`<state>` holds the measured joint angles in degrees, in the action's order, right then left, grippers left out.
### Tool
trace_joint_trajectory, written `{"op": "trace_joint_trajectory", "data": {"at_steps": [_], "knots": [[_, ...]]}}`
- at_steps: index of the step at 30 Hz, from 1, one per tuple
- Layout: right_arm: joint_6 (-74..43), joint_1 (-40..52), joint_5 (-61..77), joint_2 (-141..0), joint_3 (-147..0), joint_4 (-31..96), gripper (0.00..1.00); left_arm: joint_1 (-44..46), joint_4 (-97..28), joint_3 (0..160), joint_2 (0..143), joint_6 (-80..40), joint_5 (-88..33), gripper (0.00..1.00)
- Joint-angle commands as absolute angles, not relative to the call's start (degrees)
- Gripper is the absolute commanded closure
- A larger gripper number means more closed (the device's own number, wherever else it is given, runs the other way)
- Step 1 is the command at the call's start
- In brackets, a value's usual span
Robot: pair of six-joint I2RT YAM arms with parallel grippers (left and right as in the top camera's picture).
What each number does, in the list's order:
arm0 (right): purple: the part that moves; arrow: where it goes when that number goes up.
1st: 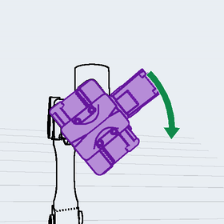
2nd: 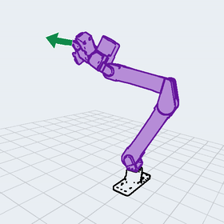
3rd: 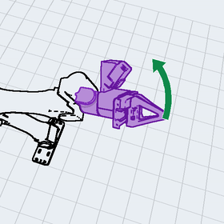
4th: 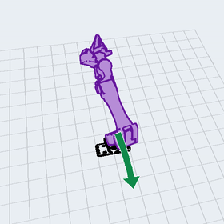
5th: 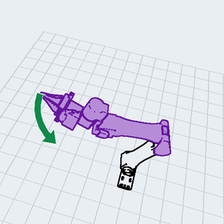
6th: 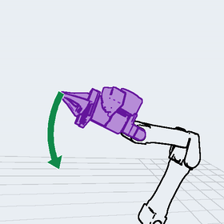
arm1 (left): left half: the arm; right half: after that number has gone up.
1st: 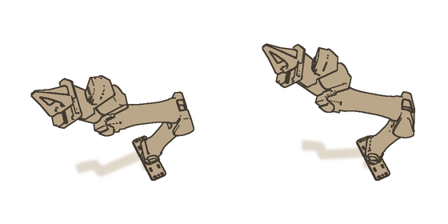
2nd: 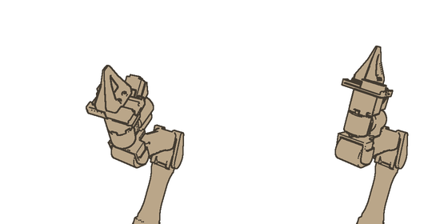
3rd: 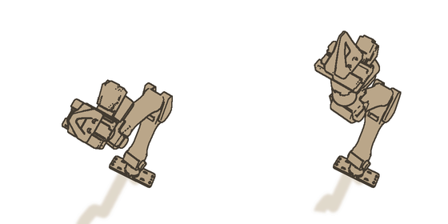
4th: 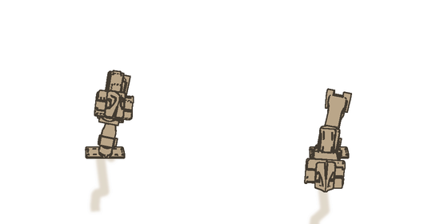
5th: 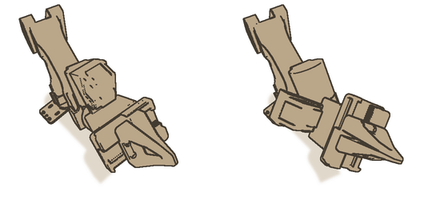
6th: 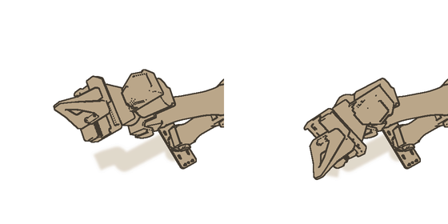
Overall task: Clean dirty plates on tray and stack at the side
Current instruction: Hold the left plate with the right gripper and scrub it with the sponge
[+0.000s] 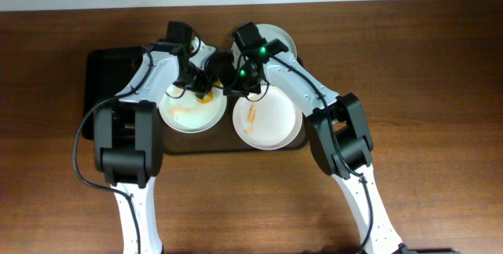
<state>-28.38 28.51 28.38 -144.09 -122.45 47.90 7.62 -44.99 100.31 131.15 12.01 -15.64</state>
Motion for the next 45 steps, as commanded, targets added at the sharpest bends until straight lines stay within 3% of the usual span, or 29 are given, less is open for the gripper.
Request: {"op": "trace_joint_trajectory", "data": {"at_steps": [1,3,5,7,8,12,20,22,24,26,30,34,35,36,37,39,42,45], "knots": [[-29.0,28.4,28.9,-144.2,-122.8,48.0,0.96,7.7,-48.3,99.0,135.1,-10.8,14.5,0.99],[-29.0,28.4,28.9,-144.2,-122.8,48.0,0.96,7.7,-56.7,99.0,135.1,-16.1,22.8,0.99],[-29.0,28.4,29.0,-144.2,-122.8,48.0,0.96,7.7,-64.7,99.0,135.1,-16.0,23.3,0.99],[-29.0,28.4,29.5,-144.2,-122.8,47.8,0.96,7.7,-70.2,99.0,135.1,-13.0,19.0,0.99],[-29.1,28.4,29.8,-144.2,-122.8,47.5,0.96,7.7,-71.4,99.0,135.1,-6.7,11.1,0.99],[-29.2,27.6,31.2,-144.2,-122.8,47.1,0.96,7.8,-69.0,99.0,135.1,17.5,-15.4,0.99],[-29.2,27.2,31.5,-144.2,-122.8,47.1,0.96,8.2,-62.2,99.0,135.1,33.3,-17.8,0.99],[-29.2,27.2,31.5,-144.2,-122.8,47.1,0.96,8.1,-61.6,99.0,135.1,26.9,-12.9,1.00],[-29.2,27.2,31.5,-144.2,-122.8,47.1,0.96,8.1,-59.0,99.0,135.1,-0.3,8.4,0.99],[-29.2,27.2,31.5,-144.2,-122.8,47.1,0.96,8.1,-57.0,99.0,135.1,-14.9,19.8,0.99],[-29.2,27.2,31.4,-144.2,-122.8,47.8,0.96,8.4,-45.9,99.2,135.1,-19.7,19.1,0.99],[-26.9,28.2,30.6,-144.2,-122.8,50.6,0.96,8.4,-55.4,108.5,134.9,-19.4,9.5,0.99],[-26.1,28.5,30.6,-144.2,-122.8,50.5,0.87,8.4,-55.6,109.6,134.9,-18.4,8.1,0.99],[-24.6,28.5,30.9,-144.2,-122.8,49.9,0.63,8.4,-55.4,109.8,134.9,-18.4,7.6,0.99],[-22.4,28.4,31.9,-144.2,-122.8,48.8,0.48,8.3,-55.6,109.8,134.9,-18.3,7.7,0.99],[-20.6,27.9,32.9,-144.2,-122.8,48.2,0.43,8.4,-55.8,109.8,134.9,-18.4,7.6,0.99],[-19.3,29.1,32.4,-144.2,-122.8,47.7,0.48,8.4,-55.8,109.8,134.9,-18.4,7.6,0.99],[-28.1,33.2,20.7,-144.9,-122.8,47.7,0.78,8.3,-55.8,109.8,134.9,-18.4,7.6,0.99]]}}
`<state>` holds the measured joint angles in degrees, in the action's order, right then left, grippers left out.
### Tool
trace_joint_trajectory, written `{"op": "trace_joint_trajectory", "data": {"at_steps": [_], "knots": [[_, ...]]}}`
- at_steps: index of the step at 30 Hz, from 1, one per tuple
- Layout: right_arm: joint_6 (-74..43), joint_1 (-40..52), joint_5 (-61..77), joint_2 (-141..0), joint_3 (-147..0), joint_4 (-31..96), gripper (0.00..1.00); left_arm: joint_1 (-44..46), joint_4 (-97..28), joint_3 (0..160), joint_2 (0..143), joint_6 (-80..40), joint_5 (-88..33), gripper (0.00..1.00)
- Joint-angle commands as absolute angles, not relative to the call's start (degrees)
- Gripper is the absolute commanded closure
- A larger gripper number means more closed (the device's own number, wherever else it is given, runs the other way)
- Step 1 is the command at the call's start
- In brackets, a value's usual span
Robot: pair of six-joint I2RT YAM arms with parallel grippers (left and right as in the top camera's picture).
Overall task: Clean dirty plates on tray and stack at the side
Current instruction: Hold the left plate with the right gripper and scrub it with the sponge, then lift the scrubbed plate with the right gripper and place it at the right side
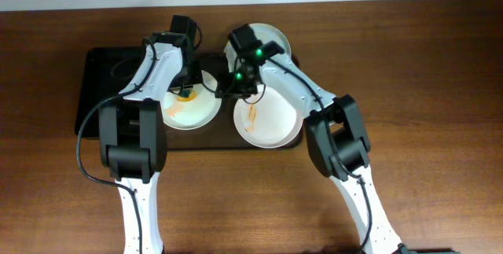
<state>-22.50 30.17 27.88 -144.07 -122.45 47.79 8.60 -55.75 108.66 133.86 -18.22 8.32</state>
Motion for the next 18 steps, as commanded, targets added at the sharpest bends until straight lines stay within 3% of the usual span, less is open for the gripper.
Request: {"op": "trace_joint_trajectory", "data": {"at_steps": [1,3,4,5,12,18], "knots": [[-29.6,34.2,20.0,-145.2,-122.8,47.4,0.82,8.3,-55.8,109.8,134.9,-18.4,7.6,1.00],[-33.7,35.9,17.6,-146.6,-122.8,46.9,0.83,8.3,-55.8,109.8,134.9,-18.4,6.8,0.99],[-35.0,36.1,17.3,-147.4,-122.8,46.9,0.94,8.3,-55.8,109.8,134.9,-18.4,6.6,0.99],[-35.5,35.6,17.3,-147.5,-122.8,47.3,0.96,8.2,-55.9,109.9,134.9,-18.4,6.3,0.99],[-30.5,31.1,19.4,-142.6,-122.8,47.8,0.96,0.2,-77.3,133.7,134.2,-11.9,-12.9,1.00],[-23.5,33.0,-8.6,-128.1,-122.8,52.6,0.96,-2.9,-79.1,138.5,134.2,-11.9,-6.9,1.00]]}}
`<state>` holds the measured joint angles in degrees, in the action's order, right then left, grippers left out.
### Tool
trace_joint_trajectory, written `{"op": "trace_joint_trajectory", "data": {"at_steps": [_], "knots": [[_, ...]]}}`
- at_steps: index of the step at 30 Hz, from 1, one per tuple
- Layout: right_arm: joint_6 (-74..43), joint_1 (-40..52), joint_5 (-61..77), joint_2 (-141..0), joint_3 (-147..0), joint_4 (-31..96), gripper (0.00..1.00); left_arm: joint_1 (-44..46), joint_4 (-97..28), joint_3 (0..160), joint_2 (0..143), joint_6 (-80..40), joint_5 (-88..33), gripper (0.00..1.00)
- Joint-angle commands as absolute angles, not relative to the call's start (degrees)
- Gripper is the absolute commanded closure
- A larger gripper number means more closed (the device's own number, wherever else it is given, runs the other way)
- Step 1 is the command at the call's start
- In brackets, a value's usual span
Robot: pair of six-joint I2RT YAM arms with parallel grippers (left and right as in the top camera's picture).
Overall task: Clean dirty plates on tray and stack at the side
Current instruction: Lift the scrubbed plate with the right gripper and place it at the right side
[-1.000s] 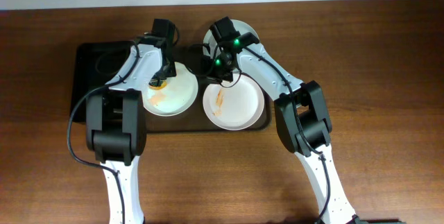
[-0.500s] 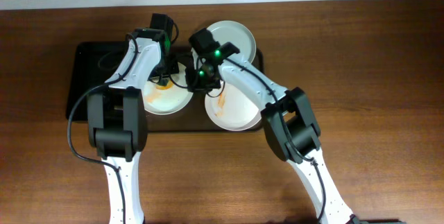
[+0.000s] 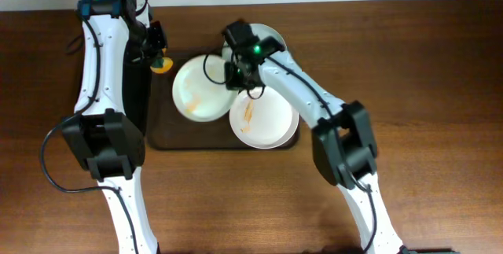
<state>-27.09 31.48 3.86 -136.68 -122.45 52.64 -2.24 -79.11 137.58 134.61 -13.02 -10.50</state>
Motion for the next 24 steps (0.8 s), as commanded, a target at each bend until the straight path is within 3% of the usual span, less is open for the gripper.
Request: {"op": "trace_joint_trajectory", "data": {"at_steps": [1,12,17,20,21,24], "knots": [[-22.6,33.9,-11.6,-126.3,-122.8,52.6,0.96,-2.9,-79.1,138.5,134.3,-11.9,-5.9,0.99],[-23.4,52.5,-75.6,-123.0,-122.8,58.2,0.96,-2.8,-75.9,130.3,135.2,-11.9,-5.7,1.00],[-26.0,53.3,-80.9,-123.0,-122.8,58.3,0.96,-2.3,-74.4,128.3,135.2,-11.9,-5.7,0.99],[-26.5,53.2,-76.8,-122.9,-122.8,58.4,0.96,-2.2,-74.1,128.3,135.2,-11.9,-5.8,0.99],[-26.5,53.1,-73.2,-122.6,-122.8,58.9,0.96,-2.2,-74.0,128.3,135.2,-11.9,-5.7,0.99],[-28.1,44.4,-39.2,-116.3,-122.8,66.2,0.96,-1.9,-73.8,128.3,135.2,-11.9,-5.8,0.99]]}}
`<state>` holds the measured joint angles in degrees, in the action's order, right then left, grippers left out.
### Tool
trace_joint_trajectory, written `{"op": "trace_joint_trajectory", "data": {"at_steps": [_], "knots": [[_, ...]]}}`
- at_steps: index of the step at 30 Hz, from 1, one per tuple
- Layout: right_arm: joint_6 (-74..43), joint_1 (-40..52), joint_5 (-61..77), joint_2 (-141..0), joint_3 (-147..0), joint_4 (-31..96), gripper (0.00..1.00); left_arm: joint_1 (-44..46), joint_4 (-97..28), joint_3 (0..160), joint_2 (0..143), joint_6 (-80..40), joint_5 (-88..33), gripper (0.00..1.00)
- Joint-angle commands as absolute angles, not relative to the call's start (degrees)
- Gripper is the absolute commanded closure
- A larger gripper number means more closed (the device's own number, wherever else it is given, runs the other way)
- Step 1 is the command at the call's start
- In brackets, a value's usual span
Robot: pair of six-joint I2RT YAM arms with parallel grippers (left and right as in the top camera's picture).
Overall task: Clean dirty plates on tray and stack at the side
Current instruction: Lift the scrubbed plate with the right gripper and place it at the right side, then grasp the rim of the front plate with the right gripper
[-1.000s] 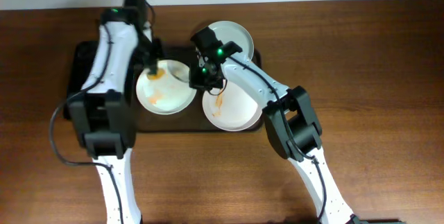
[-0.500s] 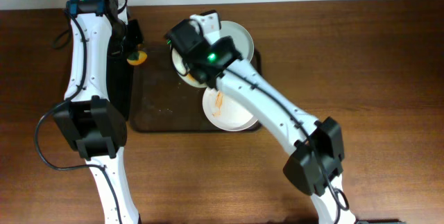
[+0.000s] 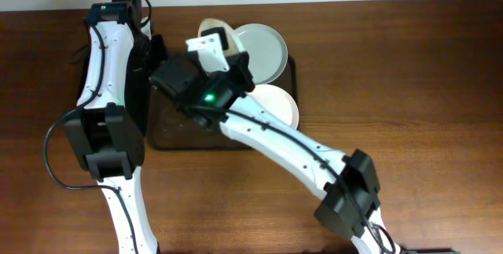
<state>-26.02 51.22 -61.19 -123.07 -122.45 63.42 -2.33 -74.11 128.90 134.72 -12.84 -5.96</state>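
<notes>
My right arm reaches high toward the overhead camera, and its wrist covers the middle of the black tray (image 3: 167,130). At its tip the right gripper (image 3: 214,46) is shut on the rim of a cream plate (image 3: 211,27), held up and tilted; the fingers are mostly hidden. A clean-looking white plate (image 3: 265,49) lies at the tray's back right. Another white plate (image 3: 283,104) sits at the front right, half hidden by the arm. My left gripper (image 3: 155,49) hangs over the tray's left part, its jaws dark against the tray. No sponge shows.
The tray lies on a brown wooden table (image 3: 409,89), with the table's far edge and a pale wall just behind the tray. My right arm's links run from the front right across to the tray. The left arm stands along the tray's left side.
The left plate is gone from its spot on the tray and is now raised and tilted in my right gripper. The right arm has risen toward the camera. The orange sponge no longer shows.
First my left gripper pressed an orange sponge on the stained left plate, with the right gripper at that plate's rim. Both stayed there at the second moment. Then the left arm was at the tray's left with the sponge. Now the right gripper holds that plate up.
</notes>
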Motion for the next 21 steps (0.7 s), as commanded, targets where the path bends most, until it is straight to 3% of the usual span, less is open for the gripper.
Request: {"op": "trace_joint_trajectory", "data": {"at_steps": [1,2,5,9,11,14,15,16,17,21], "knots": [[-26.0,40.5,-29.5,-115.0,-122.8,67.8,0.96,-1.8,-73.6,128.3,135.2,-11.9,-5.8,0.99],[-23.5,30.9,-12.4,-114.2,-122.8,71.7,0.96,-1.5,-73.5,128.3,135.2,-11.9,-5.8,0.99],[-21.1,14.5,0.1,-115.1,-122.8,78.5,0.96,-1.1,-73.3,128.3,135.2,-11.9,-6.3,0.99],[-20.1,-3.4,0.0,-116.2,-113.5,78.5,0.96,-0.4,-72.7,128.3,135.2,-11.9,-6.2,0.99],[-20.8,-10.1,0.5,-116.2,-98.6,68.2,0.96,0.0,-72.5,128.3,135.2,-11.9,-6.2,1.00],[-20.8,-14.7,0.4,-116.2,-88.6,58.6,0.96,-0.1,-72.6,128.3,135.2,-11.9,-6.2,0.99],[-20.1,-15.3,0.5,-116.2,-86.6,56.6,0.85,0.0,-72.6,128.3,135.2,-11.9,-6.2,0.99],[-19.7,-15.3,0.5,-116.2,-86.5,56.5,0.60,0.1,-72.6,128.3,135.2,-11.9,-6.2,0.99],[-19.7,-15.0,0.9,-116.2,-86.7,56.5,0.47,0.2,-72.5,128.3,135.2,-11.9,-6.2,0.99],[-12.4,-8.1,21.8,-115.0,-93.5,55.9,0.43,0.3,-72.4,128.3,135.2,-11.9,-6.1,0.99]]}}
